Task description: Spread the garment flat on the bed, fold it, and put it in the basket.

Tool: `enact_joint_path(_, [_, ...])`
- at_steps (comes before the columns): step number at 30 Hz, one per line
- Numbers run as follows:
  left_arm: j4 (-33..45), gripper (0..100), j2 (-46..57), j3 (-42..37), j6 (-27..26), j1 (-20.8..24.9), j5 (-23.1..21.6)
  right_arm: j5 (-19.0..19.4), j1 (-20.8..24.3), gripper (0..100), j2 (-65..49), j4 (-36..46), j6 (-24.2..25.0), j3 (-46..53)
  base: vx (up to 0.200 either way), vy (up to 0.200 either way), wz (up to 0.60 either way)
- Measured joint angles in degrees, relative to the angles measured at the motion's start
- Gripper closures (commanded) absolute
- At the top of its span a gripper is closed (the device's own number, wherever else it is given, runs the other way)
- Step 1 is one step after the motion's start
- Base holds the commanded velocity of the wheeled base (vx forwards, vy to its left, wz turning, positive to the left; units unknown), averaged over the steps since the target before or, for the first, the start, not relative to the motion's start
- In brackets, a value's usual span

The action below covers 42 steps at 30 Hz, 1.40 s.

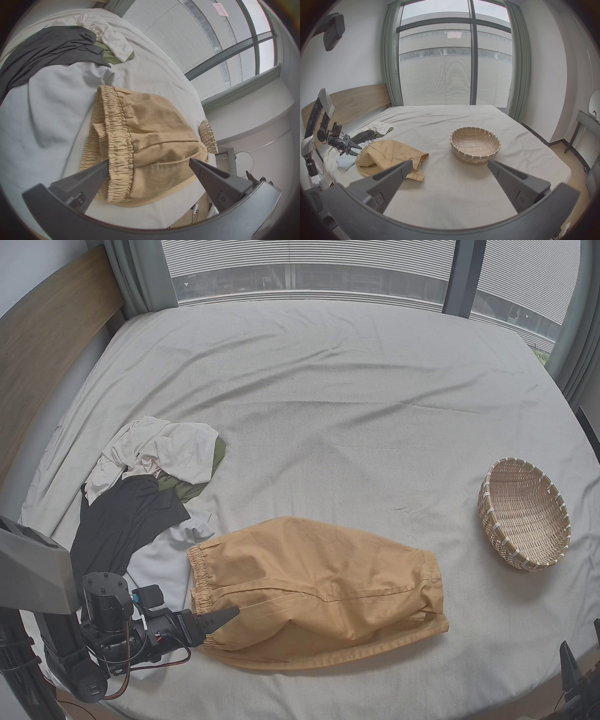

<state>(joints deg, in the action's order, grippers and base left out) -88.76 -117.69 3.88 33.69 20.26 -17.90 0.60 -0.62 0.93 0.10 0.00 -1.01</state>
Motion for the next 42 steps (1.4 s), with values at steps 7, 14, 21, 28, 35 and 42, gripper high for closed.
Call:
enact_joint_path(7, [0.02, 0, 3.17, 0.09, 1.23, 0.6, -0.2, 0.0, 0.0, 0, 0.0, 0.0, -0.02, 0.0, 0.0, 0.0, 0.0])
enact_joint_path(14, [0.0, 0, 6.36, 0.66, 3.78, 1.4, -2.74, 0.0, 0.0, 0, 0.0, 0.0, 0.0, 0.0, 0.0, 0.0, 0.0])
enact_joint_path(21, [0.0, 0, 5.64, 0.74, 3.69, 1.49, -3.78, 0.0, 0.0, 0, 0.0, 0.0, -0.05, 0.0, 0.0, 0.0, 0.0])
enact_joint_path(28, [-0.04, 0, 2.69, 3.45, 3.66, 1.6, -3.8, 0.0, 0.0, 0, 0.0, 0.0, -0.05, 0.0, 0.0, 0.0, 0.0])
enact_joint_path(35, [-0.06, 0, 0.1, 6.42, 4.01, 1.82, -3.8, 0.0, 0.0, 0, 0.0, -0.02, -0.02, 0.0, 0.0, 0.0, 0.0])
enact_joint_path(42, [-0.13, 0, 0.43, 7.2, 5.3, 2.15, -3.74, 0.0, 0.02, 0, 0.0, 0.0, -0.02, 0.0, 0.0, 0.0, 0.0])
